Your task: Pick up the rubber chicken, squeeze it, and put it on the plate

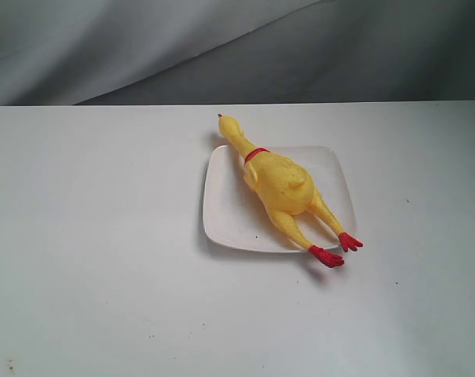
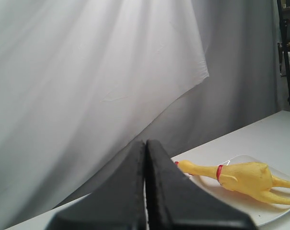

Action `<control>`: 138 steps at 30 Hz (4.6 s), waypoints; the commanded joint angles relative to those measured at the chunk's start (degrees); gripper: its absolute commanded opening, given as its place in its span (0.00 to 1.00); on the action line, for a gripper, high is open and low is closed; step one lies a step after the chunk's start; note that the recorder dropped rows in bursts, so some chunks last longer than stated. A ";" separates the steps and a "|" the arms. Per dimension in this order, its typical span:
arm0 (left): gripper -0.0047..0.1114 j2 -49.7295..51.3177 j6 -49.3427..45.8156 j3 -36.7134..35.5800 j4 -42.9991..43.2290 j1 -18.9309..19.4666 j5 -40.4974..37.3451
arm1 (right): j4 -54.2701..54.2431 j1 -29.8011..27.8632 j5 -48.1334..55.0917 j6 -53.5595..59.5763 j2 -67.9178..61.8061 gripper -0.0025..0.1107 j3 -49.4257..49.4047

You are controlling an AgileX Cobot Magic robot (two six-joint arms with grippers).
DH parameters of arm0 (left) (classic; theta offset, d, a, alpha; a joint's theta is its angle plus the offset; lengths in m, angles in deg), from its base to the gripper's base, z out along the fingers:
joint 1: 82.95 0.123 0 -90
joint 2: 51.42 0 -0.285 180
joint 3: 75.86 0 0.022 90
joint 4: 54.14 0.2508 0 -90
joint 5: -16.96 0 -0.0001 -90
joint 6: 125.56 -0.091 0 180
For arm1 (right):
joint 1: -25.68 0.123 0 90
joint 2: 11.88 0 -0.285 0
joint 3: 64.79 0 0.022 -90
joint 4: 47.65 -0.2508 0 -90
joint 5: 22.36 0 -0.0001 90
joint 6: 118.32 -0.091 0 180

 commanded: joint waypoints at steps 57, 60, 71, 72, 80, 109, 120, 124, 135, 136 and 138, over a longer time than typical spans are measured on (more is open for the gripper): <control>0.04 -4.54 0.32 0.37 -0.24 35.24 0.04 | 2.71 -2.05 8.04 -0.07 0.13 0.02 -0.16; 0.04 -4.54 0.07 0.37 1.19 35.27 0.04 | 2.71 -2.05 8.04 -0.07 0.13 0.02 -0.16; 0.04 -4.54 0.23 0.37 -0.03 35.27 1.15 | 2.57 -2.05 8.04 -0.07 0.13 0.02 -0.16; 0.04 -4.54 0.23 0.37 -1.32 35.27 1.75 | 2.57 -2.05 8.04 -0.07 0.13 0.02 -0.16; 0.04 -4.54 -0.14 -2.79 -9.21 35.27 9.56 | 2.57 -2.05 8.04 -0.07 0.13 0.02 -0.16; 0.04 -4.54 -3.19 -38.06 -23.68 35.27 22.63 | 2.57 -2.05 8.04 -0.07 0.13 0.02 -0.16; 0.04 -4.54 -1.06 -38.06 -23.83 35.27 22.63 | 2.57 -2.05 8.04 -0.07 0.13 0.02 -0.16; 0.04 -4.54 -1.07 -38.06 -23.83 35.27 22.63 | 2.57 -2.05 8.04 -0.07 0.13 0.02 -0.16; 0.04 -4.54 -1.07 -38.06 -23.83 35.27 22.63 | 2.57 -2.05 8.04 -0.07 0.13 0.02 -0.16; 0.04 -4.54 -1.20 -38.06 -23.83 35.27 22.63 | 2.57 -2.05 8.04 -0.07 0.13 0.02 -0.16; 0.04 -4.54 -1.20 -38.06 -23.83 35.27 22.63 | 2.57 -2.05 8.04 -0.07 0.13 0.02 -0.16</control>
